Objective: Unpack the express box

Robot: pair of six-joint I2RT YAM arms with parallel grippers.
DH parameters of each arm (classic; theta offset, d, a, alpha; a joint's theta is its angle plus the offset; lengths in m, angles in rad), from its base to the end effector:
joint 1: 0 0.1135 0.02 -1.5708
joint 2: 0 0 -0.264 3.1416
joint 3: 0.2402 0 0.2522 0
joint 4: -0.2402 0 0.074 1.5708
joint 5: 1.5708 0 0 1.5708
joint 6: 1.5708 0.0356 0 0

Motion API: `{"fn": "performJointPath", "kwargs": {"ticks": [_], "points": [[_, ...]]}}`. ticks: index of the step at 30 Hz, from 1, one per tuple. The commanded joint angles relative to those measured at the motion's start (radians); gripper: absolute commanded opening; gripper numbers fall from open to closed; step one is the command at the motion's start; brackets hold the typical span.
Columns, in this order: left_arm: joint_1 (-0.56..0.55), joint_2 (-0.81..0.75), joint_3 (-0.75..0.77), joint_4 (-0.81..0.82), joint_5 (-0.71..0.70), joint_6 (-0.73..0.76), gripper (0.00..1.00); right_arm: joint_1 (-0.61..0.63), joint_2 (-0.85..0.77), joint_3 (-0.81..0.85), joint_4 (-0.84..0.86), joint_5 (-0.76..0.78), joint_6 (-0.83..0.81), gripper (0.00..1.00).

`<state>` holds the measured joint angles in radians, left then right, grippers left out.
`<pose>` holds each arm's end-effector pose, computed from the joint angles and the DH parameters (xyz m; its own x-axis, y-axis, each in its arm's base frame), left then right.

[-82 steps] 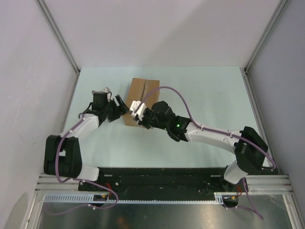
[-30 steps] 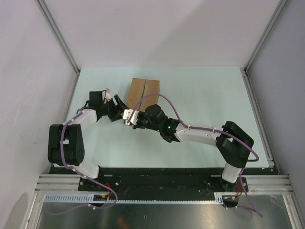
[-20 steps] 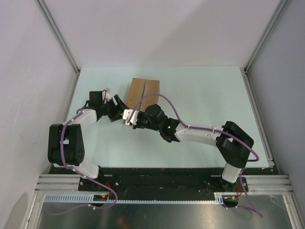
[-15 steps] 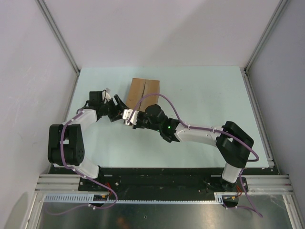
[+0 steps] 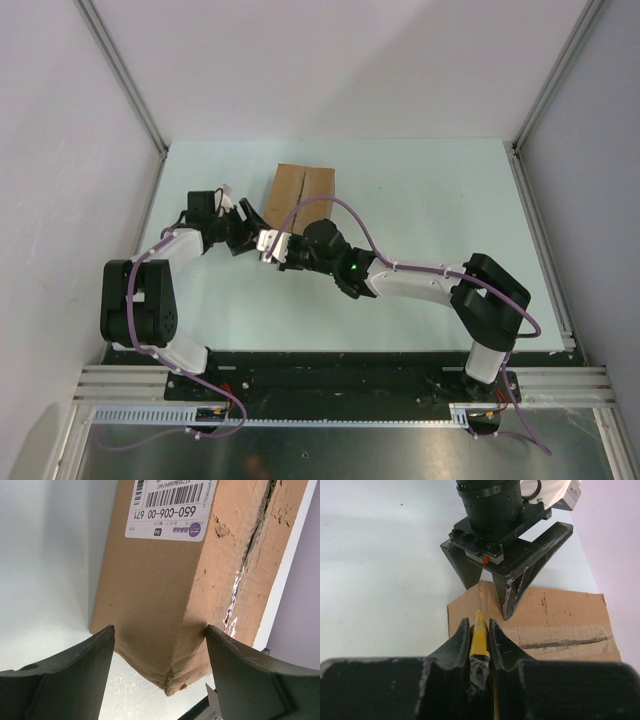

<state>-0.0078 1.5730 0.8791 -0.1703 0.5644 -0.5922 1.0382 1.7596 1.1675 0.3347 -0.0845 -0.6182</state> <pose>0.3147 -0.0215 0.1878 -0.8286 -0.4652 -0.3116 -0.1309 0.7021 -0.7000 0.2067 0.3566 0.2580 0.4162 -0.4312 -0.8005 -0.8082 0.2279 -0.5430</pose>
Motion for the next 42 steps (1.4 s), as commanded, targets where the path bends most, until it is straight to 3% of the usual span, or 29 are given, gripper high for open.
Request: {"fn": "performJointPath", "kwargs": {"ticks": [1, 42], "points": [[0.005, 0.019, 0.015, -0.038, -0.012, 0.042, 0.78, -0.006, 0.014, 0.043, 0.055, 0.008, 0.0, 0.0], [0.005, 0.041, 0.04, -0.08, -0.038, 0.072, 0.67, -0.026, -0.055, 0.043, -0.006, -0.035, -0.037, 0.0]]}}
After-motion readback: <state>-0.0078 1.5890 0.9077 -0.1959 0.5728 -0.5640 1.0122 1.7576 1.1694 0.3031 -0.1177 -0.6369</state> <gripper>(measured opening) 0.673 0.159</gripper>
